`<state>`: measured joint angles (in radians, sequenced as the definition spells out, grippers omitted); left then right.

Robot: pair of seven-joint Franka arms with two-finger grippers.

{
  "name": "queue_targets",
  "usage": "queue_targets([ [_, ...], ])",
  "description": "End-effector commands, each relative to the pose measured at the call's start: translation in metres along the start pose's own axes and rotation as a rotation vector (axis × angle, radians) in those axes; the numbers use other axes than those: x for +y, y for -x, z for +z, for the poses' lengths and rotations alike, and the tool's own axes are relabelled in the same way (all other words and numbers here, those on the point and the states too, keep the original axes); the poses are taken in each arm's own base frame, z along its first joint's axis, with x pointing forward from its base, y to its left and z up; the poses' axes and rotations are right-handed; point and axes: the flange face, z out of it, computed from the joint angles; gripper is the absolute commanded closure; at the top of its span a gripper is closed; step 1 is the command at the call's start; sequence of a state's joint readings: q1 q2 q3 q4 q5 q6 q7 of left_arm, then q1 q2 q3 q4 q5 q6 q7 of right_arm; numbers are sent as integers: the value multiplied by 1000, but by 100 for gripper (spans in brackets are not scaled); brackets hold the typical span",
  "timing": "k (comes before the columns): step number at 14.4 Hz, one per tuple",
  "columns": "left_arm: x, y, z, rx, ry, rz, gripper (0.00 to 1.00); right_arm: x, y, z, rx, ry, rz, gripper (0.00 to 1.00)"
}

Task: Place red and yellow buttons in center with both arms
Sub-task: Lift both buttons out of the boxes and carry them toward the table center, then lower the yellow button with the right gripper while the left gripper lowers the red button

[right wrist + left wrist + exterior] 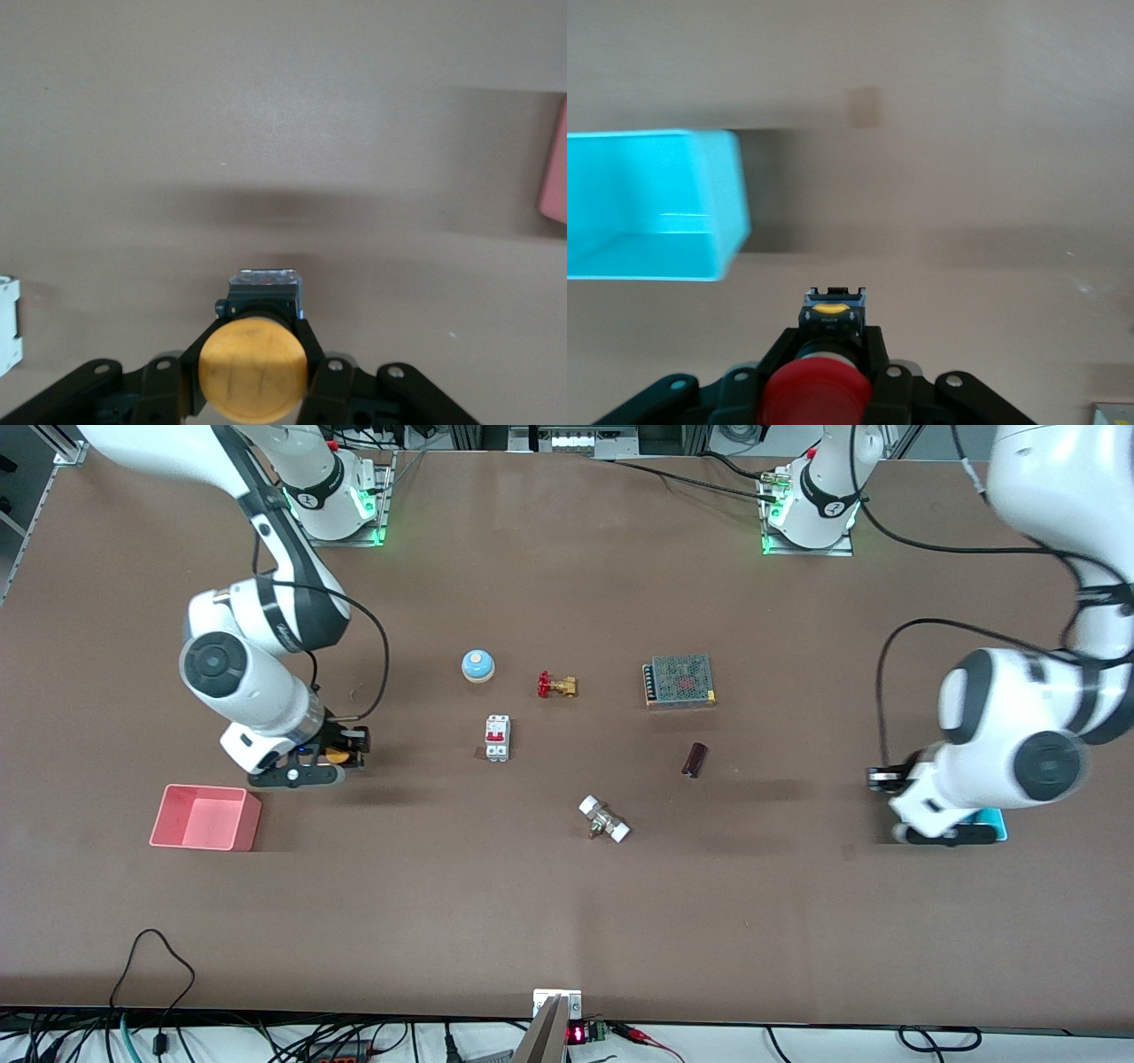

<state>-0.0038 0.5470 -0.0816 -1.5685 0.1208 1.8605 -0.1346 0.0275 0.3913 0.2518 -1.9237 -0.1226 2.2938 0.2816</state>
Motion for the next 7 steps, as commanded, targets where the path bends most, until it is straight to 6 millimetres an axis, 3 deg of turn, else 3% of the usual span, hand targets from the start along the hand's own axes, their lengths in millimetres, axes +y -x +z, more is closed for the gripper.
queue_targets([
  [1,54,4,19,-11,-23,-14,67,2,-4,27,3,-2,9,72],
  [3,80,11,35,11,-29,-29,67,2,-4,43,3,-4,1,72],
  [7,105,24,58,28,-27,-29,67,-8,0,63,-30,-5,-14,71],
])
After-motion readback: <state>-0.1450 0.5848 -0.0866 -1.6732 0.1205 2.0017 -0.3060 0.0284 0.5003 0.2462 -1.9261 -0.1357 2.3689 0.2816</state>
